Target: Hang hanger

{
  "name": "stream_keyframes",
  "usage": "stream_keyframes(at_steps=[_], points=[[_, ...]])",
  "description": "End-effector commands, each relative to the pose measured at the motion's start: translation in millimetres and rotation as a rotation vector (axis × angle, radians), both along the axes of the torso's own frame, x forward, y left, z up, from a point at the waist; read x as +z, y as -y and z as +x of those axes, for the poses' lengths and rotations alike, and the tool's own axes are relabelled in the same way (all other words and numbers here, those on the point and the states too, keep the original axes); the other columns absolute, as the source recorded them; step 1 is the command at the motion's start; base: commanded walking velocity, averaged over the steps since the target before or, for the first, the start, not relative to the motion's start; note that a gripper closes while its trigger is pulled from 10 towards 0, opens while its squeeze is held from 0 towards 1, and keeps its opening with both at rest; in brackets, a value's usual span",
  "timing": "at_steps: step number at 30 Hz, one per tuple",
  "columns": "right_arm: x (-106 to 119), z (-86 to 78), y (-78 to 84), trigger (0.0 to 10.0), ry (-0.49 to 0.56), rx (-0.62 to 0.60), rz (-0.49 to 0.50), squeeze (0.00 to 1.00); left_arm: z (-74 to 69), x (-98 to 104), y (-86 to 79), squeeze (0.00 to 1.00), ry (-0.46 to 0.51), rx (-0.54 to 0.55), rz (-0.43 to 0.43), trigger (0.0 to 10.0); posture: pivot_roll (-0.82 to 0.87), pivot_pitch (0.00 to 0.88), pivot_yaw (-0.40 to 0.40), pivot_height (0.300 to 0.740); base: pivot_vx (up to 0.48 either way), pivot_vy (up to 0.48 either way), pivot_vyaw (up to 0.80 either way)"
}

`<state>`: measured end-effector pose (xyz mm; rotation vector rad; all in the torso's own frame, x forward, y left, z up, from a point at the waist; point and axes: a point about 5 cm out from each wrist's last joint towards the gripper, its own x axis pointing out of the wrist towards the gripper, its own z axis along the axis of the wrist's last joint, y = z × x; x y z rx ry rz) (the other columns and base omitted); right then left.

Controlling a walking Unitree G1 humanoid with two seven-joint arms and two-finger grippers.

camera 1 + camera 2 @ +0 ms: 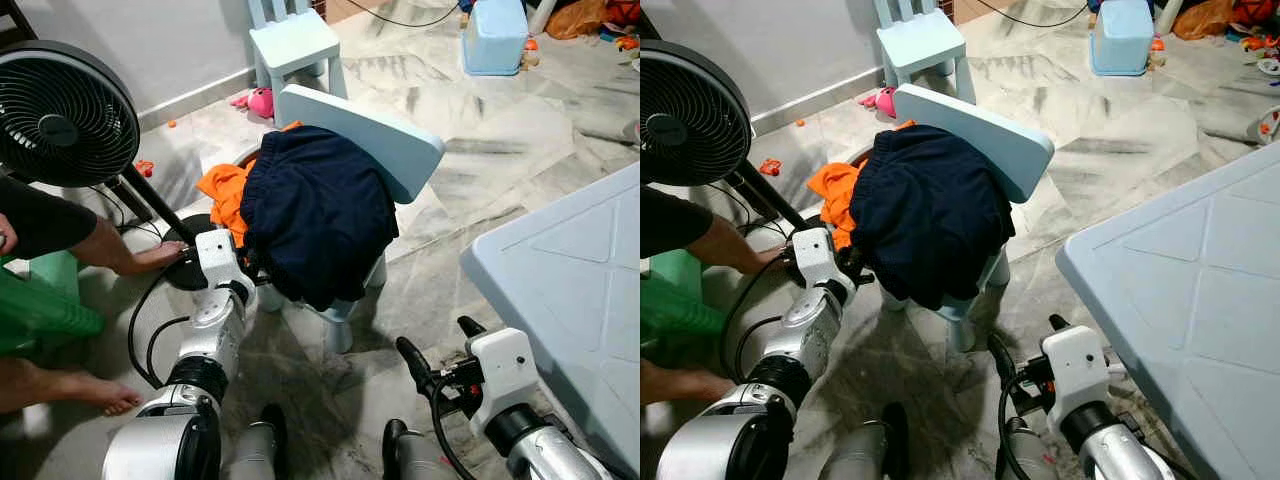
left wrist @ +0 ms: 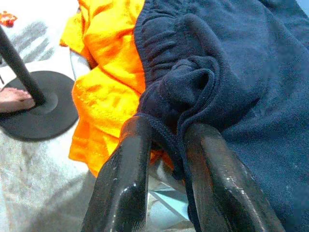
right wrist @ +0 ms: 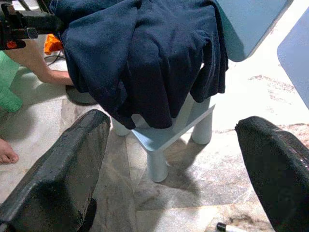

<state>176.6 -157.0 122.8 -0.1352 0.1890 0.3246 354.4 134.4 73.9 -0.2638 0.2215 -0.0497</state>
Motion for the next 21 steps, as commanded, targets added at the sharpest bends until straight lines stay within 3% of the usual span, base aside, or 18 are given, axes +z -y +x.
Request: stream_keyframes(at_steps=[1,7,21], points=[[-4.0,-2.8,0.1,10.0,-0.025,-0.004,-0.004,0.00,-4.2,-7.2,-3.3,0.00,-0.019,-0.005,0.027,0.0,-0.15,0.331,0.075,0.740,0.000,0.000,0.00],[-4.6,-1.3,0.1,10.0,-0.024,-0.008,-0.008,0.00,-5.7,-7.6,0.9,0.00,-0.003,-0.027,0.054,0.0,-0.15,0.331,0.075,0.740,0.000,0.000,0.00],[-6.1,0.2,0.1,10.0,-0.020,-0.018,-0.013,0.00,-9.5,-8.1,2.6,0.00,0.045,-0.115,0.220,0.0,-0.14,0.323,0.078,0.740,0.000,0.000,0.00]])
